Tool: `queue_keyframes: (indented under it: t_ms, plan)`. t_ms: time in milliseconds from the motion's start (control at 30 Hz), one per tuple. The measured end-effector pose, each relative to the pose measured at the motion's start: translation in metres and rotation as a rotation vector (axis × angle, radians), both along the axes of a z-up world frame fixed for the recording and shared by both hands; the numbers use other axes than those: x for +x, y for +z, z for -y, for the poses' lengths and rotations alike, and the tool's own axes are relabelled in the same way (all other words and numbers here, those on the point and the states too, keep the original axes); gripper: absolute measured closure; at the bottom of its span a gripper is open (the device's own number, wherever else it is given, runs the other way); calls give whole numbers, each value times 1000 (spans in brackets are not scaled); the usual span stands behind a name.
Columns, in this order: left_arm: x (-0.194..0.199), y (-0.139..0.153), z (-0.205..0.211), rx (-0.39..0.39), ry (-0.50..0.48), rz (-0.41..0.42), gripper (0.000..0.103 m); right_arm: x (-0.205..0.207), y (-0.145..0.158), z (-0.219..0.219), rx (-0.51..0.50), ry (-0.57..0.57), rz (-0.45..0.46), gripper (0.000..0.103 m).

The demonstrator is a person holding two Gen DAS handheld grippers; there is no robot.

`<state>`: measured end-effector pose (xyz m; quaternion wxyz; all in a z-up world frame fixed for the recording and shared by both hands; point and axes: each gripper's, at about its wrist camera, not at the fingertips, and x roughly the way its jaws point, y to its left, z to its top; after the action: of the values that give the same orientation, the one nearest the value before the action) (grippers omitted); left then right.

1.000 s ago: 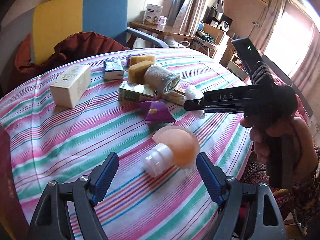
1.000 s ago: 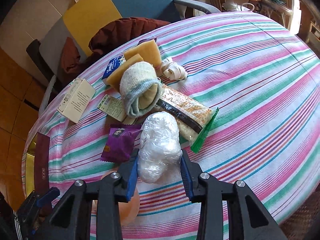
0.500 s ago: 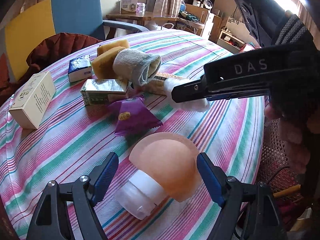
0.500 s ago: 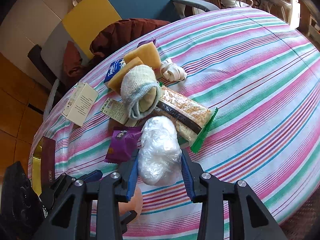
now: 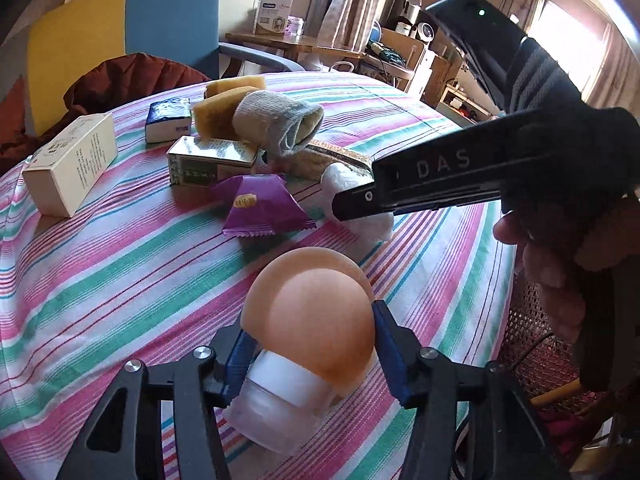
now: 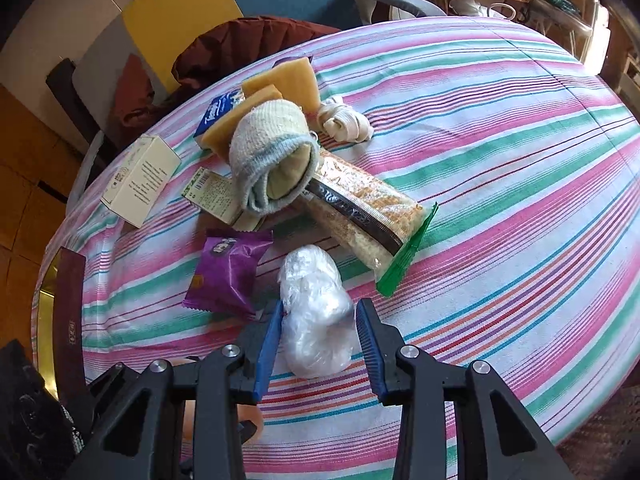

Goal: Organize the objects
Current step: 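Grasp the peach ball with white base with the left tool while the right tool holds the bundle, then carry the peach ball and the wrapped bundle over the gold tray with both tools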

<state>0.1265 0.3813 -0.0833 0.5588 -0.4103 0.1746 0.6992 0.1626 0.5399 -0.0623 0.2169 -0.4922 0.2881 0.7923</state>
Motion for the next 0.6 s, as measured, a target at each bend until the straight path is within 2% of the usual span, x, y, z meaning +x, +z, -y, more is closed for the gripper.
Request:
queue_keyframes:
  t_ms: [100,233,600]
  plan:
    - [2,2,13,4,20,-5,49,-2,-6,0,-15,12,6,65]
    - [-6,2,33,20,64,27,52,-2,-5,0,-8,13,-2,68]
    - [-28,19,97,99,226,72,52,-2,10,3,0,19,-106,68]
